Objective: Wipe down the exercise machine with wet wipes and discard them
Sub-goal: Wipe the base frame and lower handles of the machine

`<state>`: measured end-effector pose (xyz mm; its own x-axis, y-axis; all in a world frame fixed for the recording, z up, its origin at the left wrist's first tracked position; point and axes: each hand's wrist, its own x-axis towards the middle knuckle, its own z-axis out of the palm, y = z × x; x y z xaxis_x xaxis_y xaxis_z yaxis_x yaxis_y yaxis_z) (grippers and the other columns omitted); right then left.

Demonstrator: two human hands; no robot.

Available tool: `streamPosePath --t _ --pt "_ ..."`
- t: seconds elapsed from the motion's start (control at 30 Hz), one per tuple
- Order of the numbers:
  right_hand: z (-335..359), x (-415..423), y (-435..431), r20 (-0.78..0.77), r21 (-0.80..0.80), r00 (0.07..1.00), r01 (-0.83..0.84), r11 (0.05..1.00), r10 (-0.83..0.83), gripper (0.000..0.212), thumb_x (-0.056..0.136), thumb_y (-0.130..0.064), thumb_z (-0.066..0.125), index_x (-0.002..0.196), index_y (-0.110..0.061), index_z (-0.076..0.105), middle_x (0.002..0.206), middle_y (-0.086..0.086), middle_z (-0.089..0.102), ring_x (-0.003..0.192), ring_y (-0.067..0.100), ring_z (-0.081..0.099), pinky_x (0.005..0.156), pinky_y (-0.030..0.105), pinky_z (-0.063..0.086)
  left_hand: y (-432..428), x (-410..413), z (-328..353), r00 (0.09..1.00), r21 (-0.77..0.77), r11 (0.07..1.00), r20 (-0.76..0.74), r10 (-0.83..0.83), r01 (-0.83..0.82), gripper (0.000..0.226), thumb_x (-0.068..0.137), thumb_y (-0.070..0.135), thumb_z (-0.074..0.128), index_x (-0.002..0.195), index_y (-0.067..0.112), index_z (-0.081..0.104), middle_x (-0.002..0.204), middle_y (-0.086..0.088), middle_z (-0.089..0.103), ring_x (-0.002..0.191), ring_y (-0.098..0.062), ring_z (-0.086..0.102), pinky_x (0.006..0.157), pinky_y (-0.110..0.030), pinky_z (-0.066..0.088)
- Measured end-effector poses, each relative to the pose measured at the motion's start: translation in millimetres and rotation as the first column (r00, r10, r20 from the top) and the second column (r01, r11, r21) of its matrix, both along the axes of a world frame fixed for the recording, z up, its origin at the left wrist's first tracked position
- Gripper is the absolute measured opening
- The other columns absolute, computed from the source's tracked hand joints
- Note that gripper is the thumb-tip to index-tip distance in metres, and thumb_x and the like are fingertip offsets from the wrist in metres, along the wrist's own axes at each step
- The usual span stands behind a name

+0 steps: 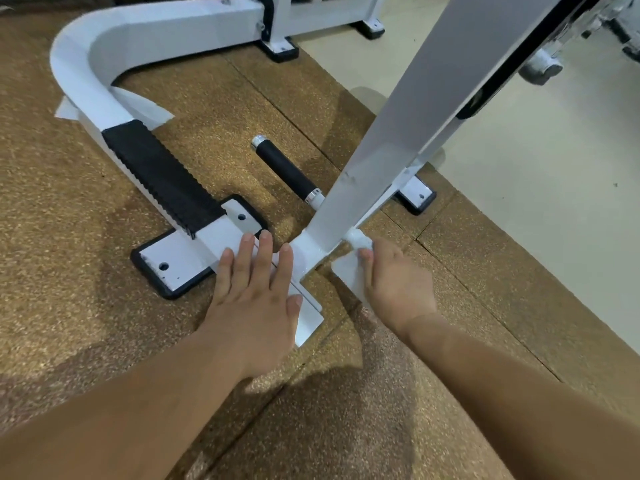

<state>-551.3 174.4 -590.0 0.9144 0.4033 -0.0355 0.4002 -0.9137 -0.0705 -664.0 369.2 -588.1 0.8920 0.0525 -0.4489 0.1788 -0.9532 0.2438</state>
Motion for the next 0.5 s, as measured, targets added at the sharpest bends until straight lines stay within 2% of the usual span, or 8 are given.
streamPosePath --t 0.1,0.2,0.23,0.27,0.33,0.37,0.43,0.5 --pt "10 23 -11 -0.355 0.272 0.928 0.219 0.937 -0.114 0.051 0.113 -0.043 0.023 0.084 -0.013 0.052 0.07 0.008 0.06 0.058 0.018 0.058 0.049 0.025 0.042 -1 1 0 1.0 0.003 1.0 -0.006 -0.002 0.002 0.067 0.103 0.049 -0.001 0.145 0.02 -0.044 0.148 -0.012 -0.055 0.134 -0.032 -0.054 0.118 -0.053 -0.025" --pt "9 40 -26 -0.618 0.366 0.769 0.465 0.806 -0.163 0.052 0.109 -0.049 0.03 0.1 -0.006 0.059 0.086 0.029 0.071 0.071 0.042 0.072 0.065 0.052 0.06 0 2 0 1.0 0.0 1.0 -0.009 0.004 -0.004 0.067 0.103 0.049 0.0 0.146 0.02 -0.043 0.149 -0.012 -0.054 0.135 -0.032 -0.053 0.119 -0.053 -0.025" --pt "10 43 -28 -0.628 0.335 0.759 0.464 0.82 -0.173 0.05 0.109 -0.049 0.03 0.102 -0.009 0.059 0.089 0.027 0.072 0.08 0.043 0.074 0.073 0.055 0.063 -1 2 0 1.0 -0.002 1.0 -0.012 0.005 -0.005 0.067 0.103 0.049 0.0 0.146 0.02 -0.043 0.149 -0.011 -0.055 0.135 -0.031 -0.053 0.119 -0.053 -0.025" --pt "13 45 -28 -0.578 0.262 0.795 0.396 0.88 -0.186 0.049 0.11 -0.048 0.029 0.101 -0.01 0.058 0.09 0.02 0.071 0.084 0.038 0.073 0.075 0.05 0.061 -1 2 0 1.0 -0.002 1.0 -0.015 0.006 -0.007 0.067 0.103 0.049 0.0 0.146 0.02 -0.043 0.149 -0.011 -0.055 0.135 -0.031 -0.053 0.119 -0.053 -0.025" --pt "20 48 -28 -0.315 0.111 0.932 0.222 0.969 -0.178 0.043 0.112 -0.045 0.027 0.102 -0.013 0.054 0.088 0.007 0.064 0.083 0.025 0.065 0.072 0.036 0.051 -1 3 0 1.0 0.0 1.0 -0.016 0.01 -0.01 0.067 0.103 0.049 -0.001 0.145 0.021 -0.044 0.149 -0.01 -0.055 0.135 -0.03 -0.054 0.118 -0.052 -0.026" --pt "23 48 -26 -0.21 0.103 0.968 0.164 0.981 -0.139 0.042 0.112 -0.046 0.026 0.1 -0.016 0.053 0.087 0.004 0.062 0.08 0.021 0.062 0.069 0.034 0.046 -1 3 0 1.0 0.002 1.0 -0.016 0.012 -0.012 0.067 0.103 0.05 -0.001 0.145 0.021 -0.044 0.149 -0.01 -0.055 0.135 -0.03 -0.054 0.118 -0.052 -0.026" --pt "30 38 -20 -0.167 0.172 0.986 0.059 0.983 -0.03 0.045 0.111 -0.049 0.025 0.088 -0.02 0.051 0.084 0.0 0.058 0.076 0.011 0.056 0.064 0.03 0.04 -1 3 0 1.0 0.007 1.0 -0.018 0.01 -0.01 0.067 0.103 0.05 0.0 0.145 0.021 -0.044 0.149 -0.01 -0.055 0.135 -0.03 -0.053 0.118 -0.052 -0.026" --pt "24 25 -14 -0.232 0.186 0.971 -0.013 0.982 0.057 0.046 0.11 -0.052 0.024 0.088 -0.022 0.052 0.091 -0.002 0.055 0.08 0.005 0.051 0.067 0.028 0.041 -1 3 0 1.0 0.007 1.0 -0.019 0.008 -0.008 0.067 0.103 0.05 0.0 0.145 0.021 -0.044 0.15 -0.011 -0.054 0.135 -0.031 -0.053 0.118 -0.052 -0.027"
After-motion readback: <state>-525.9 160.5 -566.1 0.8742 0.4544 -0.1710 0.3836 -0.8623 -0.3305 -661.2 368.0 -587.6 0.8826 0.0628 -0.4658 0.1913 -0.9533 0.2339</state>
